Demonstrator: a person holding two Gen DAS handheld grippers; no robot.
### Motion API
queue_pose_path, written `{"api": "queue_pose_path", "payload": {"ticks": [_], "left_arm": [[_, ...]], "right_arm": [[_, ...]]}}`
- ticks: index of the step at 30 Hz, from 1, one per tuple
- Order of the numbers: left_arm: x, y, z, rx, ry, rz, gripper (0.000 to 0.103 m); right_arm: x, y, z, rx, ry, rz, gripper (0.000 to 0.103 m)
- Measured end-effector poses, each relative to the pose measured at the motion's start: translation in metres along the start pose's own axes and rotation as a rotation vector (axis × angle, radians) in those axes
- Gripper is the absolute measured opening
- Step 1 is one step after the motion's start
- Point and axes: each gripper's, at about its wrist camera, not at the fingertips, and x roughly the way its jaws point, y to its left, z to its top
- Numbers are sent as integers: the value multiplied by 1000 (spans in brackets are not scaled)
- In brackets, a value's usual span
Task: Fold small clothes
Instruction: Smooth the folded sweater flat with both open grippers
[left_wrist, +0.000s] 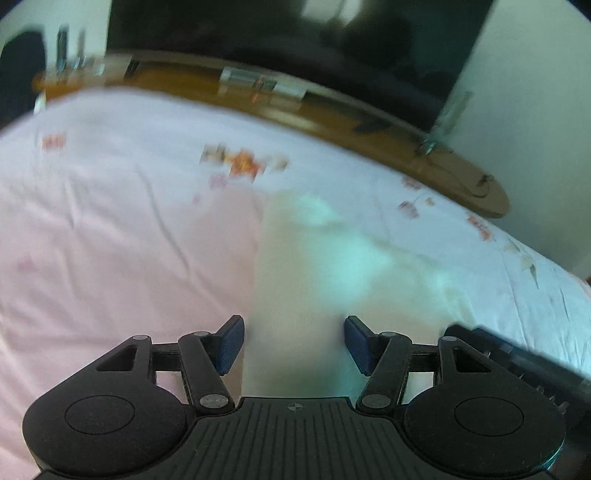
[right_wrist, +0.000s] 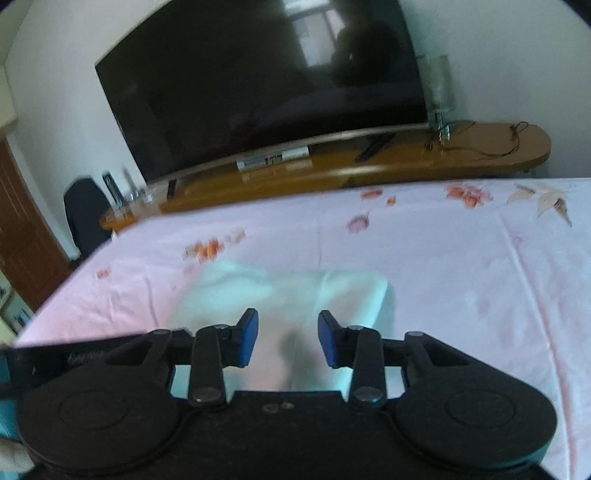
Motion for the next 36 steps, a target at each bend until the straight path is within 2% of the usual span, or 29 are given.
{"api": "queue_pose_path", "payload": {"ticks": [3,8,13,19,21,23,26,31,36], "left_arm": [[9,0,-3,-34,7,9,66],[3,-6,-4,-23,0,39,67],[-22,-7,-13,17,-19,59,67],[-44,-3,-47,30,-5,67,67],[-47,-3,-62,36,6,73,67],[-51,-4,-75,42,-16,84,67],[-58,-6,-85,67,-24,100,68],[-70,-7,-102,59,-35,142,76],[-80,-12,-118,42,-56,184,77]], "right_arm": [[22,-7,-7,-22,43,-65,32],[26,-6,0,-42,74,-73,33],[-17,-2,-2,-40,22,-20,35],[-62,7,-24,-70,-12,14,35],[-69,7,-38,-56,5,28,35],[-69,6,-56,-56,37,32,35],[-57,-1,-80,-51,133,22,36],[-57,-9,-83,-58,141,51,34],[-64,-15,-92,-93,150,100,34]]}}
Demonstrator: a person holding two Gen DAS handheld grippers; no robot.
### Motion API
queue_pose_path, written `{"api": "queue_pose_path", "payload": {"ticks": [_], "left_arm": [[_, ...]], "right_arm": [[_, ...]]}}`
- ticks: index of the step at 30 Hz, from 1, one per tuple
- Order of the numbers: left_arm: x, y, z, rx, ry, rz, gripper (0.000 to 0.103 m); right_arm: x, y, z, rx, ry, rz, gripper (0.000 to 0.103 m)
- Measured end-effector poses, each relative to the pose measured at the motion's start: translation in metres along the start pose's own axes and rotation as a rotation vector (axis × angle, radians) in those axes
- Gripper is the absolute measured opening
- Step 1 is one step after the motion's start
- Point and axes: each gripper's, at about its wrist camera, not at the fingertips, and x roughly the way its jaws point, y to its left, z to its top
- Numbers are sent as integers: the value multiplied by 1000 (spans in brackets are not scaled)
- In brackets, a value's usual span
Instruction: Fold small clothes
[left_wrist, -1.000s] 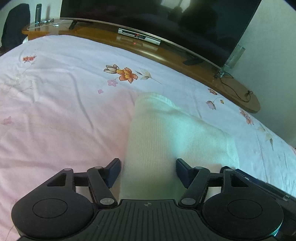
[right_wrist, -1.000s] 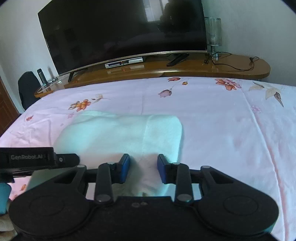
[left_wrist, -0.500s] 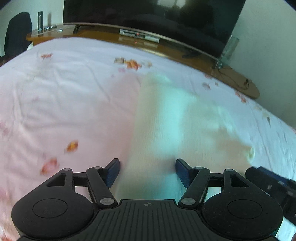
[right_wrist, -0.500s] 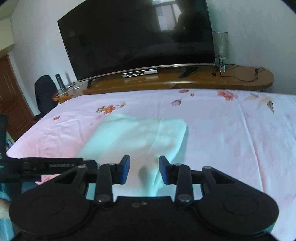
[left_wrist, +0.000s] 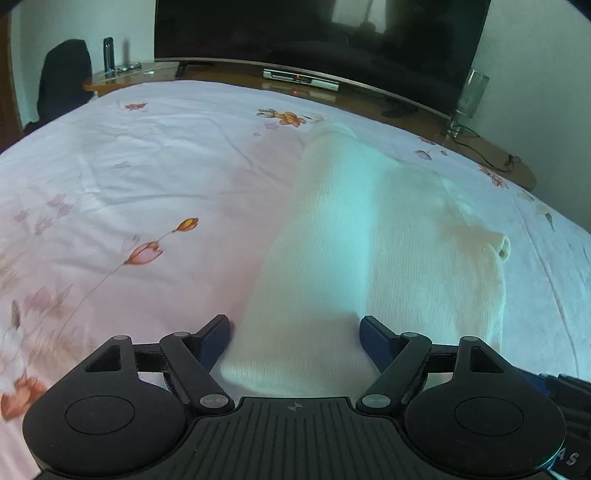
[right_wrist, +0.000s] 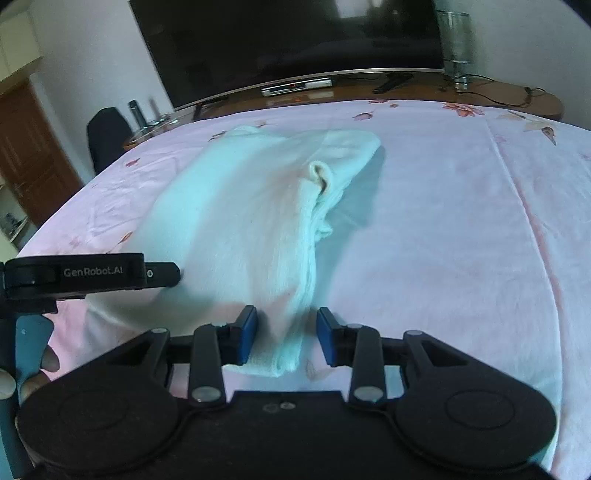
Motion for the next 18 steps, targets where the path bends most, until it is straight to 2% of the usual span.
{"api": "queue_pose_path", "payload": {"ticks": [4,5,7,10,11,12,14,18], "left_arm": [[-12,-1,-3,-8,11,20,78],[-19,-2,-4,-2,12,23,78],[-31,-4,-5,21,0,24,78],[-56,-4,-11,49,-23,12,78],[-64,-2,-13,52,-24,7,78],[-74,0,-16,53,-23,1,79],[-95,7,-23,57,-22,-4,92],[-146,14,-36,95,-79,-5,98]], "right_arm": [[-8,-3,-3,4,29,25,34],[-13,-4,-2,20,29,26,39],[-29,-7,-2,68,1,45,39],[-56,-5,-10,93,-48,14,52],[-64,-4,-13,99,-58,6,61],[-74,-2,-19,108,-70,-6,64],[-94,3,-29,129,-78,-31,65],[-134,20,-48,166,-88,-45,75]]}}
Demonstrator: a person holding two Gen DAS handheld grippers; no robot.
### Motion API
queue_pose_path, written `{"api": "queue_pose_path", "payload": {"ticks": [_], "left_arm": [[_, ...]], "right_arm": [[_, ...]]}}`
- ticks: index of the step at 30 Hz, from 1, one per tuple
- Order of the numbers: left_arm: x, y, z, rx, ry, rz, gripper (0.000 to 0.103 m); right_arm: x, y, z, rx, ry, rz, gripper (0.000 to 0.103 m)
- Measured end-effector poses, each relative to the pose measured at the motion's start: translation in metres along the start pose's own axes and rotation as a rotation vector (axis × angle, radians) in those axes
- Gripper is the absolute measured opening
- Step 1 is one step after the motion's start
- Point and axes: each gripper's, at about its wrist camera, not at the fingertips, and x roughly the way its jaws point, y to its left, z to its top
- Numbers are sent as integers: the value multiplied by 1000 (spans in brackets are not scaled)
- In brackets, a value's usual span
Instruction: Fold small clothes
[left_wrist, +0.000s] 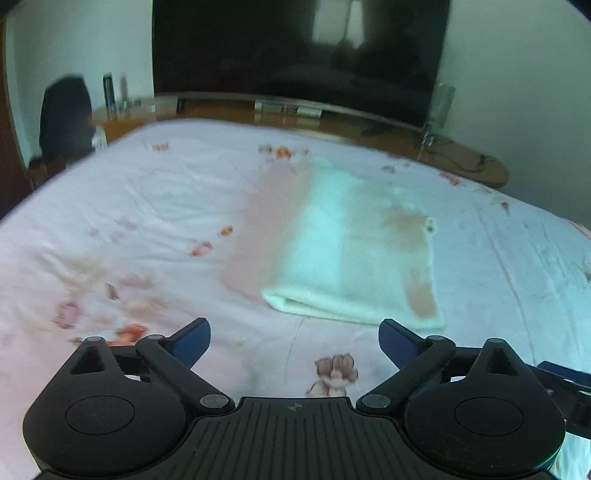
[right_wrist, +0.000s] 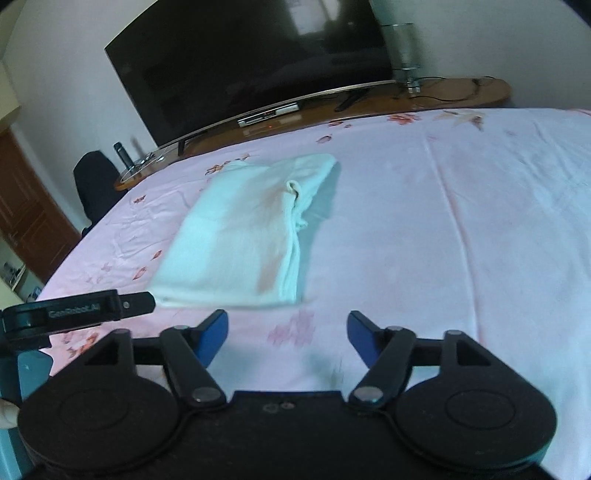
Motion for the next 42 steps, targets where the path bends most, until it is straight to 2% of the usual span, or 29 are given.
{"api": "queue_pose_path", "payload": {"ticks": [6,9,14,19,23,27,31,36,42], "left_arm": [[-84,10,-8,45,-79,-50,103],[-121,13,-12,67,-118,-61,103],[-167,15,-24,113,-163,-74,103],[-197,16,-34,132,-171,-61,103],[-210,15,-38,138,-193,-32,103],[-210,15,-38,127,-172,-27,103],[-209,17,-40,104,-165,-30,103],[-205,19,-41,88,-155,-24,103],[-202,21,-40,78,-160,-8,103]], "right_arm": [[-79,35,-20,-63,-65,-17,96],[-115,49,-31,-86,-95,-15,99],[-159,64,-43,-53,-149,-10,102],[-182,77,-55,-47,-168,-101,102],[-194,92,-60,-131,-211,-215,102],[-199,106,-63,-189,-279,-300,102],[-195,110,-62,-184,-305,-345,102],[-191,107,-60,-135,-314,-348,102],[-189,105,-58,-119,-335,-402,102]]}}
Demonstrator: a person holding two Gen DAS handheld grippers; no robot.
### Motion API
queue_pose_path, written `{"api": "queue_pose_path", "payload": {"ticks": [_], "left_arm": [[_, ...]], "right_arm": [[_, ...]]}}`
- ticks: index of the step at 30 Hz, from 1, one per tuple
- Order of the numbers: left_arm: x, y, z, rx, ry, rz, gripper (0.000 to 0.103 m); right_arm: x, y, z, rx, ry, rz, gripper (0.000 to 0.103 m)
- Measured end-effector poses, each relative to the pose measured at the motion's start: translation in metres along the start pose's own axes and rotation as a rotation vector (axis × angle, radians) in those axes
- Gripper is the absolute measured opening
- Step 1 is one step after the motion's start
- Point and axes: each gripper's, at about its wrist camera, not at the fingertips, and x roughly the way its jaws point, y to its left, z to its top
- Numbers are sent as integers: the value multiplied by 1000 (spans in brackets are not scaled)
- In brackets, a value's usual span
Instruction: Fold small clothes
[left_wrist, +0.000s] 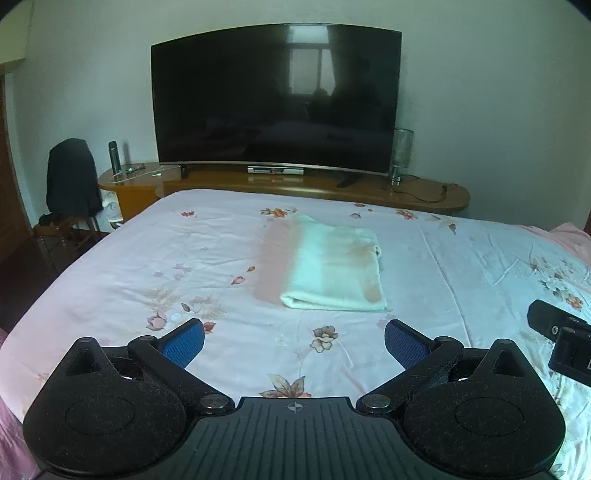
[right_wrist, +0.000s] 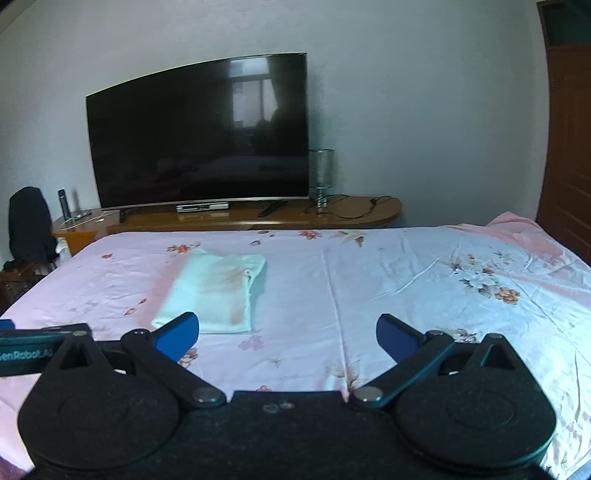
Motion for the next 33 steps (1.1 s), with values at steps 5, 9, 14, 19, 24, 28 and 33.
{"api": "queue_pose_path", "payload": {"ticks": [5,9,14,19,24,28,33], "left_arm": [[1,2,2,-7,-3,7,103],[2,2,3,-3,-9,16,103],[2,2,3,-2,-8,22,103],[3,-2,4,8,-12,30,103],[3,-3,4,9,-9,31,103],[4,-3,4,10,-9,30,103],[5,-4,4,15,-6,25,103]], "right_arm": [[6,-2,0,4,4,-20,102],[8,-2,-1,1,-11,-49,102],[11,-2,-1,-10,-7,-51,102],[13,-3,0,-15,1,-51,102],[14,-4,-1,-16,3,-49,102],[15,-5,0,-13,7,-48,102],[18,-5,-1,-15,13,-45,102]]}}
